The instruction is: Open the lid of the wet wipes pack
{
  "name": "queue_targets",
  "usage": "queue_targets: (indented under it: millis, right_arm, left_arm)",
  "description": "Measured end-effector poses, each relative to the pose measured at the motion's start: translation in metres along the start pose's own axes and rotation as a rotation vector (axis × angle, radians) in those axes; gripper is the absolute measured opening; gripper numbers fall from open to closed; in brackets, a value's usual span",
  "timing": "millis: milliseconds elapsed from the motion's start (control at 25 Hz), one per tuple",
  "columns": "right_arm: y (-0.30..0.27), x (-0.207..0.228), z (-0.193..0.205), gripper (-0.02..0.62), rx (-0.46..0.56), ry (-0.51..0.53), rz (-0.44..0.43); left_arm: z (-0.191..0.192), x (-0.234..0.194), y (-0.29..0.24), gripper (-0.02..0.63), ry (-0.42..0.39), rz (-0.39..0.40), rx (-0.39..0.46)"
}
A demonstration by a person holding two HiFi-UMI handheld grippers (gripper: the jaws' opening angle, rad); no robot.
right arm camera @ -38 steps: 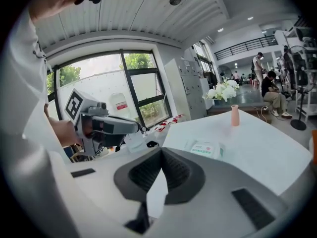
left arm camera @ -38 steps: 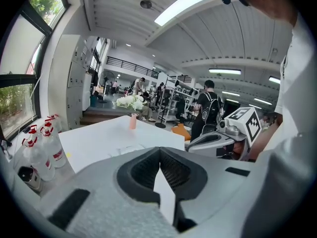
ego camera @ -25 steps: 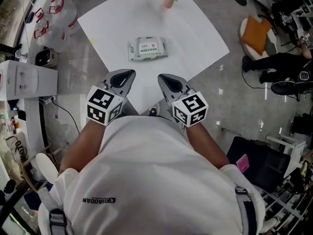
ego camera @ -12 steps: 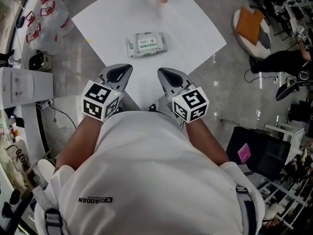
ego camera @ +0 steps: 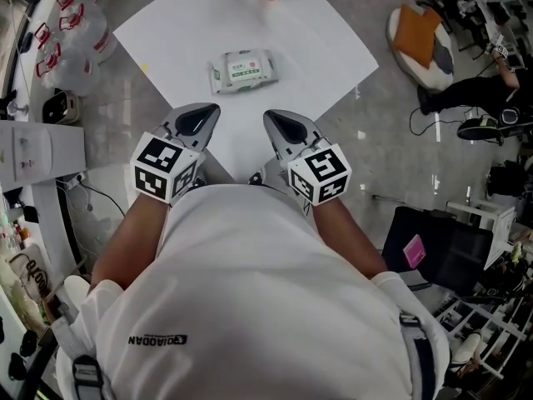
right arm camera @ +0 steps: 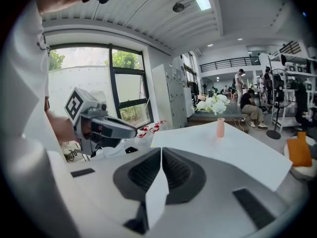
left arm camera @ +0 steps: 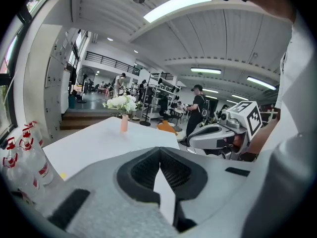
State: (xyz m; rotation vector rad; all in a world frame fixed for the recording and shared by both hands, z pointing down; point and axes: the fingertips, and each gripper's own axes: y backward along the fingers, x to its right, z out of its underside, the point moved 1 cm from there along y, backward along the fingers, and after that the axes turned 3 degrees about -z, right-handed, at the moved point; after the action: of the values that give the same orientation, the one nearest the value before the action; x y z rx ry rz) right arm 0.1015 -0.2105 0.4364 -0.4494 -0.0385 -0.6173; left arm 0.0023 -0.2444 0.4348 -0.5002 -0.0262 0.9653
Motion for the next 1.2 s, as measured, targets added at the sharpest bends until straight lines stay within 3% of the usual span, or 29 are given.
queue_targets:
  millis: [80, 440, 760, 960, 1200]
  right_arm:
    - [0.0, -0.003, 0.0, 0.053, 0.007, 0.012, -0.015]
    - [-0.001, 0.0, 0.008, 0.05, -0.019, 0.06, -0.01]
    - [-0.036, 0.029, 0.043, 0.046, -0.201, 0.325, -0.01]
    - [-0.071, 0.058, 0.058, 0.046, -0.293, 0.473, -0.016]
    - [-0.115, 0.085, 0.065, 0.048, -0.325, 0.51, -0.037]
  left_arm:
    - [0.001, 0.001, -0.001, 0.009, 0.002, 0.002, -0.002]
    - [0.01, 0.004, -0.002, 0.009, 0.018, -0.01, -0.016]
    - [0.026, -0.012, 0.007, 0.009, 0.148, -0.067, -0.009]
    - [0.035, -0.023, 0.017, 0.009, 0.168, -0.131, -0.012]
    - [0.043, -0.036, 0.031, 0.009, 0.192, -0.197, -0.018]
